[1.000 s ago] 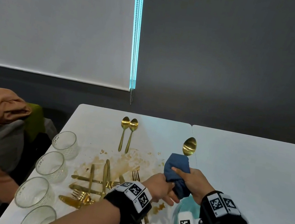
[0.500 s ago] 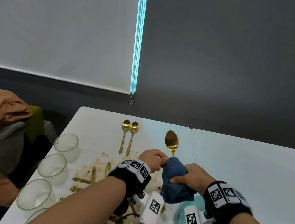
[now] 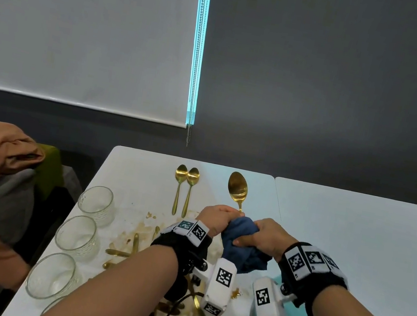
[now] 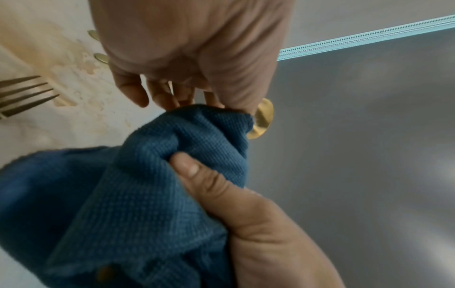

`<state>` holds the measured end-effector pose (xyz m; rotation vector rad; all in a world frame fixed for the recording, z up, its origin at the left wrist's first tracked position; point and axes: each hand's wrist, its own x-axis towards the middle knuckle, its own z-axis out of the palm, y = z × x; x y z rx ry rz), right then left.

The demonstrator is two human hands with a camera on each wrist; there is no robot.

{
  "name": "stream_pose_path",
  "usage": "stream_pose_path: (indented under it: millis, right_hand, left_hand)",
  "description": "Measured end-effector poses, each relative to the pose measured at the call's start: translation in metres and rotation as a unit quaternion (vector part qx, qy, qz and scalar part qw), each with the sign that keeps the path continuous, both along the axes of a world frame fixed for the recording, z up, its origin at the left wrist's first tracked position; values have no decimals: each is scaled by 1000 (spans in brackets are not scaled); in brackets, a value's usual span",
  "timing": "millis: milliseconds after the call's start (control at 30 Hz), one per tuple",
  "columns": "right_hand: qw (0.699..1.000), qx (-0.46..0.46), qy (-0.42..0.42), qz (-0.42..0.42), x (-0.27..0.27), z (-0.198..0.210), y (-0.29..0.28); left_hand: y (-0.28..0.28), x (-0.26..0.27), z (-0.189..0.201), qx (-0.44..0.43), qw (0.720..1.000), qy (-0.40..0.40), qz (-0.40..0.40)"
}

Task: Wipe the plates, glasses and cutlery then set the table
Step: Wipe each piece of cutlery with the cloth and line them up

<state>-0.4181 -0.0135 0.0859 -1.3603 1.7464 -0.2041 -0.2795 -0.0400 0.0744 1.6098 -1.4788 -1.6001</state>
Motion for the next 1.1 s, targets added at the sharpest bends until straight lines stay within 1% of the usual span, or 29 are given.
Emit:
stream_pose_path:
  millis: [100,200,300,367,433,500,600,667,733,800,833,867,933,967,1033,1100]
  right_hand:
    - [1000,-1,-2,0,2,-4,-12]
    - [1000,4,5,20,5,-7,-30]
    - [997,13,49,63,2,-9,-47]
    - [993,25,81,87,-4,-13,-57]
    - [989,34,106,95,-13,-18,-65]
    - [990,29,116,77,-26,-22,-73]
    - [990,17,128,49,-44,-24,-87]
    - [991,17,128,38,-54,-25,-98]
    - [990,18,132,38,-61,-26,-108]
    - [989,18,138,47,-64,-28,-117]
    - [989,18,140,51,-64,-28,-121]
    - [988,17,141,56,-63,-29,-125]
    - [987,17,143,66,-61,-31,-130]
    - [988,17,140,69,-59,-32,-133]
    - [989,18,130,72,-56,-34,-137]
    - [988,18,129,78,-52,-35,-139]
  left_hand:
    - [-16,-2,-7,-2,1000,0,24]
    - [-35,-4,-8,21,998,7,66]
    - [-60,-1,-10,45,992,26,117]
    - [-82,6,-16,36,989,49,137]
    - [-106,19,-23,25,984,38,173]
    - [-126,37,-31,6,983,-23,183]
    - [-145,63,-49,7,974,-154,164]
    - [-152,79,-67,17,958,-253,137]
    - [-157,90,-88,44,944,-304,124]
    - [-157,93,-102,58,932,-347,85]
    - [-159,94,-107,40,926,-371,55]
    - [-160,92,-109,40,919,-389,53]
    - [-165,89,-112,70,920,-376,79]
    - [-166,90,-116,71,918,-383,76]
    - [-170,94,-122,66,905,-420,31]
    - [-171,97,-135,64,896,-437,43]
